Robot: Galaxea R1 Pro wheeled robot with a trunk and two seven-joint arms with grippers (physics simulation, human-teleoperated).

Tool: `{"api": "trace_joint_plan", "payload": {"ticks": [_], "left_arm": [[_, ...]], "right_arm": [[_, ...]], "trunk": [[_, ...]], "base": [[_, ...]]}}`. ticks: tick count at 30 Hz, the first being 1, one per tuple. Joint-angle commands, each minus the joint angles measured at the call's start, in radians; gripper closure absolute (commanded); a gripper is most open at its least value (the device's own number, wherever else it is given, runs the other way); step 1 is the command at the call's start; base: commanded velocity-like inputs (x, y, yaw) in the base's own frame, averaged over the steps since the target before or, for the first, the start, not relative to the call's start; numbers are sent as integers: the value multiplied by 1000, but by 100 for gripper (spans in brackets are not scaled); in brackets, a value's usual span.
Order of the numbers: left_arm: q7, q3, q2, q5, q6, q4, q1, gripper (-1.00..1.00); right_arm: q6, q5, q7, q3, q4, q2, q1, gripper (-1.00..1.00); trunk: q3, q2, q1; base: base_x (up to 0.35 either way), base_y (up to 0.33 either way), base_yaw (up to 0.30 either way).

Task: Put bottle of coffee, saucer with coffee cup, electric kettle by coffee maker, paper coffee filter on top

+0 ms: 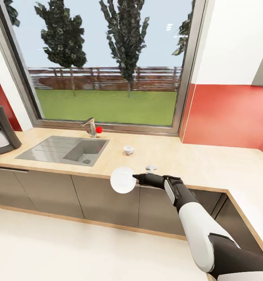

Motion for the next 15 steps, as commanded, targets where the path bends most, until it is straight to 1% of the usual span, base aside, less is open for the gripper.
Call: {"api": "trace_joint_plan", "payload": {"ticks": [1, 14, 15], "left_arm": [[-4, 5, 0, 10, 8, -2, 0, -100], [-4, 6, -2, 9, 8, -2, 0, -100], [-4, 7, -1, 10, 8, -3, 0, -100]], "right_arm": [[8, 8, 9, -9, -2, 2, -1, 100], [12, 8, 9, -8, -1, 2, -1, 100], [12, 8, 9, -8, -1, 2, -1, 100]], "trunk": [[-2, -2, 1], [-2, -2, 1], [-2, -2, 1]], "base": [[0, 0, 8], [0, 0, 0], [0, 0, 190]]}}
